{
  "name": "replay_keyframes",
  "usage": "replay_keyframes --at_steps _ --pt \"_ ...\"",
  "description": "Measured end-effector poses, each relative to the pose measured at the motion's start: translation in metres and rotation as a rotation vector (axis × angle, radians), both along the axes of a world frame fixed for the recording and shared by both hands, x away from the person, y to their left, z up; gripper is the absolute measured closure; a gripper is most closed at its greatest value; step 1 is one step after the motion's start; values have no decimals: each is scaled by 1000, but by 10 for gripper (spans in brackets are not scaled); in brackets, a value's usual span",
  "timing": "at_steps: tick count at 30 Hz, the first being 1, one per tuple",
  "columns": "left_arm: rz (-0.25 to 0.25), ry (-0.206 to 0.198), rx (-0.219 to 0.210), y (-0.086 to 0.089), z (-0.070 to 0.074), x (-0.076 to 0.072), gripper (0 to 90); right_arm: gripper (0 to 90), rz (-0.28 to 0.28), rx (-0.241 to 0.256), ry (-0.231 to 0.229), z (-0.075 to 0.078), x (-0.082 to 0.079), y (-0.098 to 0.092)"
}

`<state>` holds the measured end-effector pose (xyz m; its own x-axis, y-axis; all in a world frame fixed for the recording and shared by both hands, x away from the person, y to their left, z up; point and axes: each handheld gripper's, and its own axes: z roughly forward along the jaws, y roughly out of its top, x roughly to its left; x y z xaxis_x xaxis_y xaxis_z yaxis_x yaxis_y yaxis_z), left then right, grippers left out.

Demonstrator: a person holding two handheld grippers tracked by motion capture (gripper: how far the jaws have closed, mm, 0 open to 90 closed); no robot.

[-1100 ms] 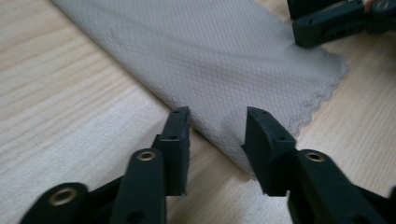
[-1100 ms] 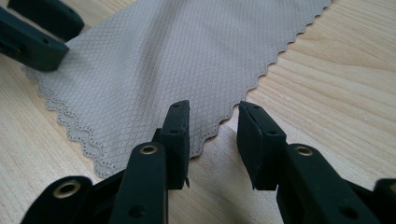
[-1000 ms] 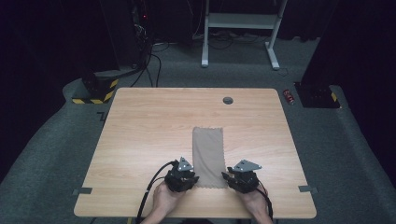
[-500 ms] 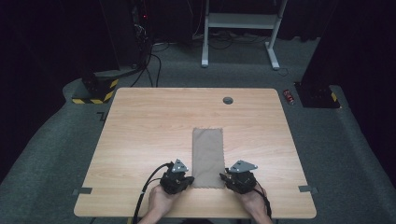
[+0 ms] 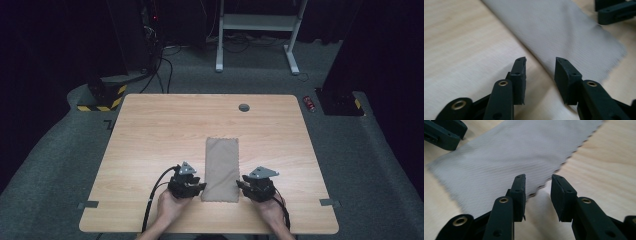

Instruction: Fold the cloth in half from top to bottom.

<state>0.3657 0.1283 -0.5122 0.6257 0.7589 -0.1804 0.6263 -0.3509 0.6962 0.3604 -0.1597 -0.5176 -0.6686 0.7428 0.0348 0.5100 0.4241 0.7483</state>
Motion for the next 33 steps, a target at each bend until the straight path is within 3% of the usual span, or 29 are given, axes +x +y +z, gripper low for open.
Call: replay_keyframes --at_steps 2,6,8,10,16,18,20,23,26,33 --pt "31 -16 6 1 0 12 572 645 -17 10 9 1 9 -2" --pt "91 -27 -13 4 0 35 543 642 -47 36 -38 1 26 -7" --pt "107 -42 -20 4 2 45 536 628 -67 40 33 3 36 -8" --pt "114 -66 -16 2 3 54 534 623 -73 45 36 4 43 -10" --pt "94 -46 12 -8 4 83 514 595 -86 43 68 8 67 -10" --pt "104 -50 -10 -9 5 89 508 585 -100 55 72 9 74 -9" --pt "104 -29 -4 -10 6 96 498 583 -108 62 75 9 79 -9" --pt "128 -48 -20 -8 8 103 498 594 -113 74 85 10 86 -8" --pt "142 -28 -6 -9 9 111 496 611 -113 86 96 13 93 -7" --pt "170 -29 -1 -12 12 129 500 683 -116 50 102 16 110 -1"
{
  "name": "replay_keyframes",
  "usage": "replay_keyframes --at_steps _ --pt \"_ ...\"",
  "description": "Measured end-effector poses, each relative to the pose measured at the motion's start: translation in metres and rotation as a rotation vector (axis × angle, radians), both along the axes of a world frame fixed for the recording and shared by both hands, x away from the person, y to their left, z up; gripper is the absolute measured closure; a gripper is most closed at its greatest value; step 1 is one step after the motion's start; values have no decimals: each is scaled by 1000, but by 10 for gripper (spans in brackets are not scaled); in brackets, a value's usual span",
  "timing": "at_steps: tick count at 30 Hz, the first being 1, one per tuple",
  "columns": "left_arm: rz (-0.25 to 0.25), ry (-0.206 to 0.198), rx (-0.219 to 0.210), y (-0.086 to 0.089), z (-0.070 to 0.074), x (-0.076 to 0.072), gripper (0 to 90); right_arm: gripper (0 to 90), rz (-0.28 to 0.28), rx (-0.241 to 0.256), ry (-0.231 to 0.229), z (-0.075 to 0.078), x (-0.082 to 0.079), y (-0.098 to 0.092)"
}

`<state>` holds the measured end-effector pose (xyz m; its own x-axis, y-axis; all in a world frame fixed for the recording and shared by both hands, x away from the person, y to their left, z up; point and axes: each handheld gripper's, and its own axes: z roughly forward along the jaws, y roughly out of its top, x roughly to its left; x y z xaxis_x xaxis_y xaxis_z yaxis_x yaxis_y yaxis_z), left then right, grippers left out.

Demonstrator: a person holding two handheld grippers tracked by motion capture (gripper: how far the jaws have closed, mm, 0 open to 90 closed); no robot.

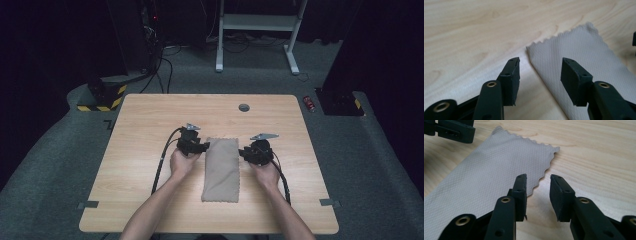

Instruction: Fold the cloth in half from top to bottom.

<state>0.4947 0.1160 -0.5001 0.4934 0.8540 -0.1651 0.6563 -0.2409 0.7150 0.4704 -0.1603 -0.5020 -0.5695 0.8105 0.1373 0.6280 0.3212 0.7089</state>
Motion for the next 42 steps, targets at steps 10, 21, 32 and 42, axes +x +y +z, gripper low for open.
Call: replay_keyframes --at_steps 10,21,32,42 --pt "41 29 62 -9 -11 16 501 699 -74 7 19 -1 21 6" --pt "19 33 124 -12 -10 22 530 633 -113 -55 33 -8 44 26" --pt "-33 19 163 -17 -9 23 713 719 -84 -115 29 -9 52 40" --pt "-74 78 105 -15 -8 31 891 882 -46 -104 20 -10 53 41"
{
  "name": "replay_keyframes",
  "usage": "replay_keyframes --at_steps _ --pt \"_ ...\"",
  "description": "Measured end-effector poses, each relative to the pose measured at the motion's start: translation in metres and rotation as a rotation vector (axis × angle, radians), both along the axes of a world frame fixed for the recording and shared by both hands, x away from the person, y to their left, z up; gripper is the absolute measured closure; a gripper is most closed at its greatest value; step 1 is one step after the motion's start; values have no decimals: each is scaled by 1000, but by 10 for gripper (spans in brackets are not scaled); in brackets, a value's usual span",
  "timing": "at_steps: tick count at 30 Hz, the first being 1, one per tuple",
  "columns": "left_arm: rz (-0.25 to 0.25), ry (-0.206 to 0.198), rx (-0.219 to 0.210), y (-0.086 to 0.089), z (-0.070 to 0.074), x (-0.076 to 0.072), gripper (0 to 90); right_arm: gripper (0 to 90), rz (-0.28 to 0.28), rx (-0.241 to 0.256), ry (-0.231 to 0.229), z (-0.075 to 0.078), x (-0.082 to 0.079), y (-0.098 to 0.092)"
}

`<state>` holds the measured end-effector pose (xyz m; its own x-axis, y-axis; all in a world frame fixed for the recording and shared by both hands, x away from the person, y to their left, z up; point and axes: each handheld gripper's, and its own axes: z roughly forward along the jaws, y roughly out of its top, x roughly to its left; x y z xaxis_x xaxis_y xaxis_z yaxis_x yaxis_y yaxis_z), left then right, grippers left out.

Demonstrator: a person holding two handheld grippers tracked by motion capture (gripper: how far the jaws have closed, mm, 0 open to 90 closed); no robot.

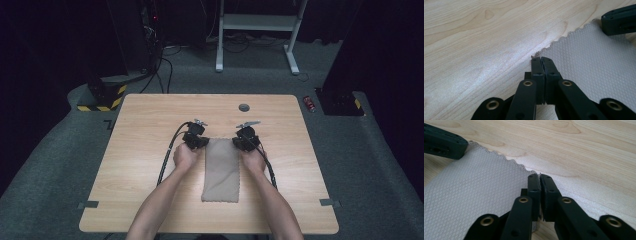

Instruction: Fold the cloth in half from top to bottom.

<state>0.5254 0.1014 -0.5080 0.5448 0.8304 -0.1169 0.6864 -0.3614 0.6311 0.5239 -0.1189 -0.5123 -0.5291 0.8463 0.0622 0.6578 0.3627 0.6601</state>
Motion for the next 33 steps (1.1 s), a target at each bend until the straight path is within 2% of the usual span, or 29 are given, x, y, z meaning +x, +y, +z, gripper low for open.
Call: replay_keyframes --at_steps 3,5,10,14,16,20,21,24,27,33 --pt "-6 2 -1 1 0 1 896 889 2 -15 -6 1 0 1" --pt "-8 5 -7 2 0 1 899 890 -6 -8 1 2 -1 1" --pt "-6 -7 -21 3 2 0 900 891 1 16 -12 8 -2 -3" --pt "-14 -32 -22 4 7 -1 900 892 2 27 -21 11 -2 -4" --pt "-8 -39 -37 5 9 -1 900 892 2 36 -20 12 -2 -5" --pt "3 -33 -59 9 10 2 900 893 -3 74 -17 15 0 -7" --pt "6 -31 -62 11 10 3 900 893 -1 74 -5 18 2 -6" --pt "12 -31 -58 13 12 6 900 893 7 76 -29 26 4 -3" --pt "7 -40 -52 15 17 9 900 894 9 51 -22 29 6 2" --pt "1 -72 -77 21 25 7 900 894 7 59 -40 34 8 4"
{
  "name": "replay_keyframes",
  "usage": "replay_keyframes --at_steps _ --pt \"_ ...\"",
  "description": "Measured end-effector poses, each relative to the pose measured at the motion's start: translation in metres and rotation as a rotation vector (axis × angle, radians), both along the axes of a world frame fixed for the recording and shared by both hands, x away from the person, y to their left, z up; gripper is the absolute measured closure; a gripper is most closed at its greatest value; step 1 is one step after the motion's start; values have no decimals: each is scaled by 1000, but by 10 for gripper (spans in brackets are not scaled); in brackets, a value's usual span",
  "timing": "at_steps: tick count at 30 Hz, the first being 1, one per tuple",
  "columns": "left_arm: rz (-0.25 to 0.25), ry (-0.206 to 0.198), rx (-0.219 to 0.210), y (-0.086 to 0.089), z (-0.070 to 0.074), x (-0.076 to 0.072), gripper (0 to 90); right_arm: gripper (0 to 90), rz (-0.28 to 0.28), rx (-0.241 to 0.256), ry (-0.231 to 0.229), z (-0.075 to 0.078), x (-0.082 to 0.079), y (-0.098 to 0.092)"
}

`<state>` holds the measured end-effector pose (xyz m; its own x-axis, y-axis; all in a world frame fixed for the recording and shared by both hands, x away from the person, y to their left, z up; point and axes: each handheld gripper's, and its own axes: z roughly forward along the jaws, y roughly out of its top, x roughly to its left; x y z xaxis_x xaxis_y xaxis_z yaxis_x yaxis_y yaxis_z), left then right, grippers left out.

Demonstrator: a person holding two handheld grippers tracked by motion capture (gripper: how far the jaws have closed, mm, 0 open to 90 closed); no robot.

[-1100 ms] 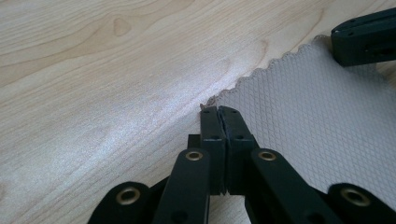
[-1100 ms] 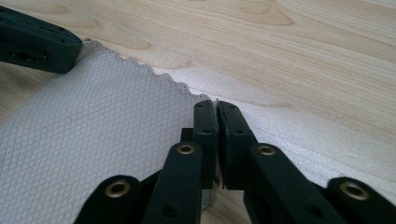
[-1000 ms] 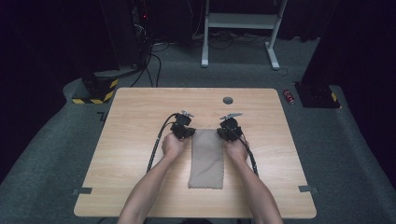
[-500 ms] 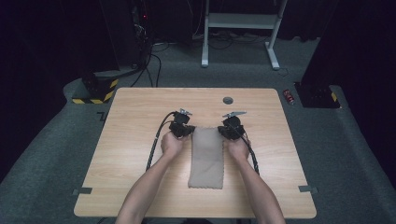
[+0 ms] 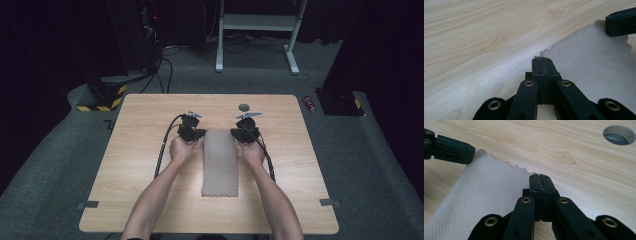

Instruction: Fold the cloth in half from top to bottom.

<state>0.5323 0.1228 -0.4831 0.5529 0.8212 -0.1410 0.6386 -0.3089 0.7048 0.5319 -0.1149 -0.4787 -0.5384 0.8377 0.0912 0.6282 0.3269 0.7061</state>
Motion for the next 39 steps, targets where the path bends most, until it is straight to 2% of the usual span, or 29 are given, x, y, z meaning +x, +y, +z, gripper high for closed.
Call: replay_keyframes --at_steps 6,13,21,24,31,35,39 --pt "-32 -52 -32 3 12 -16 900 894 30 29 -32 8 -12 -5" --pt "-78 -55 -33 6 15 -32 900 894 69 49 -46 10 -29 -12" --pt "-135 -55 -29 5 13 -51 900 894 120 37 -45 4 -50 -19" --pt "-146 -51 -43 6 13 -60 900 894 134 35 -52 4 -57 -21" --pt "-170 -69 -19 3 10 -78 900 893 158 25 -69 5 -70 -22" --pt "-171 -76 -41 3 8 -85 899 893 162 19 -70 3 -77 -24" --pt "-183 -78 -24 2 6 -91 900 893 170 16 -72 2 -84 -25"
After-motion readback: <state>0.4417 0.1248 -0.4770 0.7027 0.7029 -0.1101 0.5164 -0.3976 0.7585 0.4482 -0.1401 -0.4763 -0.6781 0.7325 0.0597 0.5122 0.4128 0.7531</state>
